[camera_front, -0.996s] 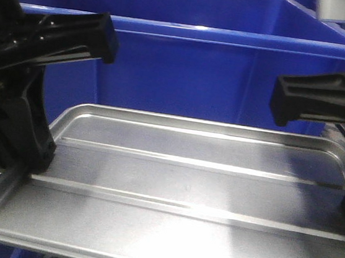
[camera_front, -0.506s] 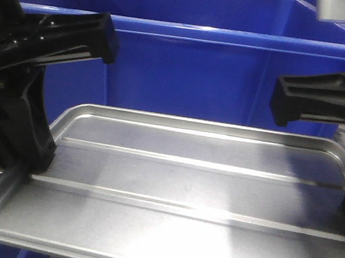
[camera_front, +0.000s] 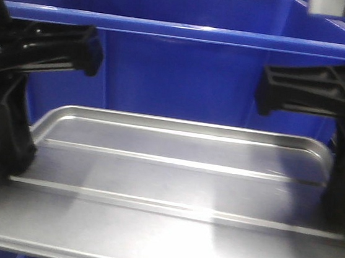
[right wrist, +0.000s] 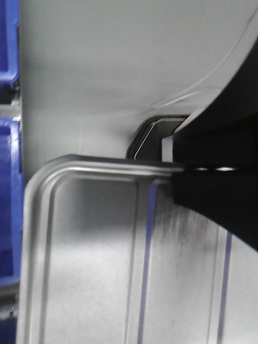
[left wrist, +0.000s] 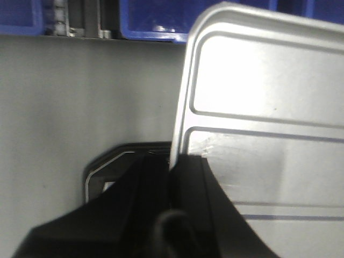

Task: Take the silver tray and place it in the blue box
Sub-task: 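Lower the tray into the blue bin with both grippers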

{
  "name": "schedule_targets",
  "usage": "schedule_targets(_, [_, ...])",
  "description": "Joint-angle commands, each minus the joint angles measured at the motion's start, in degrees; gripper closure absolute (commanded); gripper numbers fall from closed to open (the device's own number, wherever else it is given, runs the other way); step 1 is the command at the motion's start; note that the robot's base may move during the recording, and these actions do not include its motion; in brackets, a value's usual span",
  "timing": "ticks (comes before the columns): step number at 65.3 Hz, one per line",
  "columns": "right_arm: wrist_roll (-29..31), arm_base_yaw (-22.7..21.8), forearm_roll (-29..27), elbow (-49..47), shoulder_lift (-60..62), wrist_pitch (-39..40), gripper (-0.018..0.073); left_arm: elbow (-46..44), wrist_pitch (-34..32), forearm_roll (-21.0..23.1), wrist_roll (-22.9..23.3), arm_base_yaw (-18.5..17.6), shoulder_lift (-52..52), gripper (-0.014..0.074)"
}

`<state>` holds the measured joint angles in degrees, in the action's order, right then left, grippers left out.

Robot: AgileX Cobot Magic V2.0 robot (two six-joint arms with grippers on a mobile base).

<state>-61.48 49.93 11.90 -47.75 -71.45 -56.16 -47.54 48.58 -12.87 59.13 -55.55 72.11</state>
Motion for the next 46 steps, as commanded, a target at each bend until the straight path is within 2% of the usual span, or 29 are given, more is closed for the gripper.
schedule_targets(1, [0.88, -0.28, 3.98, -0.71, 1.37, -3.55, 0.0499, -1.33, 6.08, -6.10, -0.65, 0.48, -1.59, 0.0700])
schedule_targets(11, [0.88, -0.28, 3.98, -0.71, 1.37, 2.24, 0.0499, -1.33, 5.83, -6.10, -0.70, 0.48, -1.59, 0.0700])
schedule_targets(25, [0.88, -0.28, 5.56, -0.82, 1.37, 6.26, 0.0499, -1.83, 3.64, -6.26, 0.06, 0.48, -1.70, 0.0700])
schedule_targets(33, [0.93, -0.28, 9.40, -4.00, 1.41, 6.17, 0.0499, -5.50, 3.13, -7.37, 0.06, 0.48, -2.50, 0.0700])
schedule_targets(43, [0.93, -0.28, 16.91, -11.74, 1.41, 4.06, 0.0499, -12.15, 3.36, -12.22, 0.06, 0.48, -3.86, 0.0700])
schedule_targets(46, [0.93, -0.28, 20.21, -15.17, 1.41, 3.58, 0.0499, -14.71, 3.24, -15.21, 0.06, 0.48, -3.98, 0.0700])
